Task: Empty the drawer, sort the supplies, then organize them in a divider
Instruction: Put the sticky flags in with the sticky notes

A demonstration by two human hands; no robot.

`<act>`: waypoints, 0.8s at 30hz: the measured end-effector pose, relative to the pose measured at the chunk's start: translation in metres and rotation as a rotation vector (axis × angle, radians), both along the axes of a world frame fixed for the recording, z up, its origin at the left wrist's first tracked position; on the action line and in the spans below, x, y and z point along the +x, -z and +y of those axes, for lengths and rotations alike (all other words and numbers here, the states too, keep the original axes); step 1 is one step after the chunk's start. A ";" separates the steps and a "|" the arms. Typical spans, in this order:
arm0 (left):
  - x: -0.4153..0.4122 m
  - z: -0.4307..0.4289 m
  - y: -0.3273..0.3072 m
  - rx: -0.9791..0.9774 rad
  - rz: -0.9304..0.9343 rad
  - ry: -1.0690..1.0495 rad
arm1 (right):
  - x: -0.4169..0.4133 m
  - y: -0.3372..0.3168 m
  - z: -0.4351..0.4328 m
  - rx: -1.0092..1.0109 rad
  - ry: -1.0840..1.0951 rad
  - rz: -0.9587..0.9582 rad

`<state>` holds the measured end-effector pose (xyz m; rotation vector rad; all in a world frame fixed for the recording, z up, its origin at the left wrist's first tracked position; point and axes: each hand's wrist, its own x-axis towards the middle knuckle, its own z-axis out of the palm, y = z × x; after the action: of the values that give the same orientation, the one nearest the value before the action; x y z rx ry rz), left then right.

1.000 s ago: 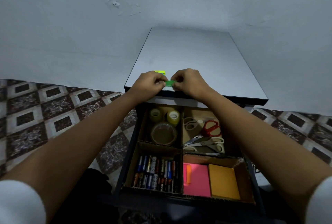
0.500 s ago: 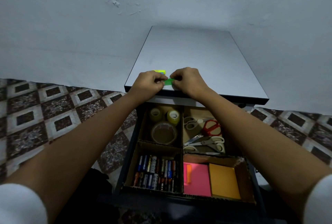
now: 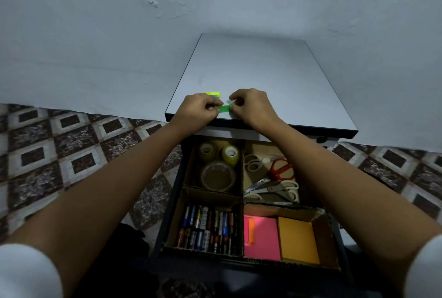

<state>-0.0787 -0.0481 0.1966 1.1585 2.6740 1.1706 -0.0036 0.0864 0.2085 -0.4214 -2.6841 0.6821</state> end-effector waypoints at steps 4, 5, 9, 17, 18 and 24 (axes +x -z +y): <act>-0.001 0.000 0.000 -0.015 0.011 0.013 | -0.002 -0.001 0.002 0.132 -0.071 -0.040; -0.001 0.000 -0.001 -0.017 0.013 0.017 | -0.003 -0.001 0.002 0.170 -0.097 -0.057; 0.000 -0.001 -0.002 -0.021 0.024 0.024 | -0.005 -0.004 0.002 0.249 -0.161 -0.114; 0.012 -0.012 0.004 0.088 0.037 0.008 | 0.014 -0.007 -0.002 0.133 -0.108 -0.050; 0.016 -0.017 0.007 0.115 0.098 0.019 | 0.019 -0.008 -0.002 0.092 -0.089 -0.026; 0.048 -0.059 0.034 0.189 0.262 -0.005 | 0.071 -0.005 -0.012 -0.342 0.030 0.030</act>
<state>-0.0306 -0.1075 0.1622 1.4253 2.8001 1.3879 0.0677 0.0743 0.2130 -0.5296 -2.5286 1.1338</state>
